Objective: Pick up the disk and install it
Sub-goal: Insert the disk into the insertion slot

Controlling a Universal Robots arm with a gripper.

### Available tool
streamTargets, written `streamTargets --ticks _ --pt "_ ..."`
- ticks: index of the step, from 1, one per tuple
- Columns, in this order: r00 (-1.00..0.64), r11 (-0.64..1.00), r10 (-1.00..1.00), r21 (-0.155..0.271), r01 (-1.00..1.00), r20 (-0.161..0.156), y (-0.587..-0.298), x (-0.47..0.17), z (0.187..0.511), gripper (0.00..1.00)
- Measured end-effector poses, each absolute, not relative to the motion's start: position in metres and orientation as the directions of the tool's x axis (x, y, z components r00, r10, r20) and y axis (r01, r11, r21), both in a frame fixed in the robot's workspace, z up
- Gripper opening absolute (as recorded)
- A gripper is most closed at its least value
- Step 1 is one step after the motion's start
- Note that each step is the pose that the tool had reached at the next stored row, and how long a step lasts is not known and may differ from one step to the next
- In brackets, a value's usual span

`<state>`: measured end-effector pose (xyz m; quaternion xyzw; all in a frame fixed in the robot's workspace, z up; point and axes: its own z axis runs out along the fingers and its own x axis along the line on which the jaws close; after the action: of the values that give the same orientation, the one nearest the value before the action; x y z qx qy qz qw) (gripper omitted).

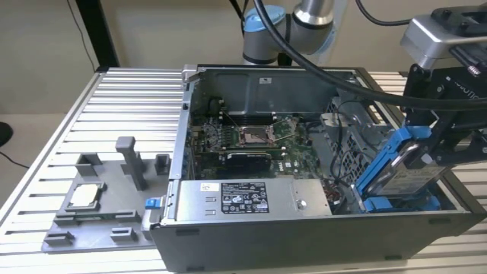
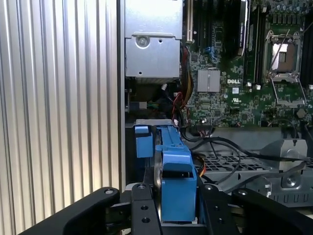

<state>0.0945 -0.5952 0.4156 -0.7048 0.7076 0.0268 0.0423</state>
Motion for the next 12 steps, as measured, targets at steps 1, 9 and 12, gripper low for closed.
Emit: streamTargets --ticks 1,9,12 --pt "-0.003 0.005 -0.995 -0.022 -1.000 -0.098 -0.5952 0.0945 0.4156 0.00" --pt "-0.003 0.005 -0.995 -0.022 -1.000 -0.098 -0.5952 0.0945 0.4155 1.00" --pt "-0.003 0.005 -0.995 -0.022 -1.000 -0.098 -0.5952 0.0945 0.4154 1.00"
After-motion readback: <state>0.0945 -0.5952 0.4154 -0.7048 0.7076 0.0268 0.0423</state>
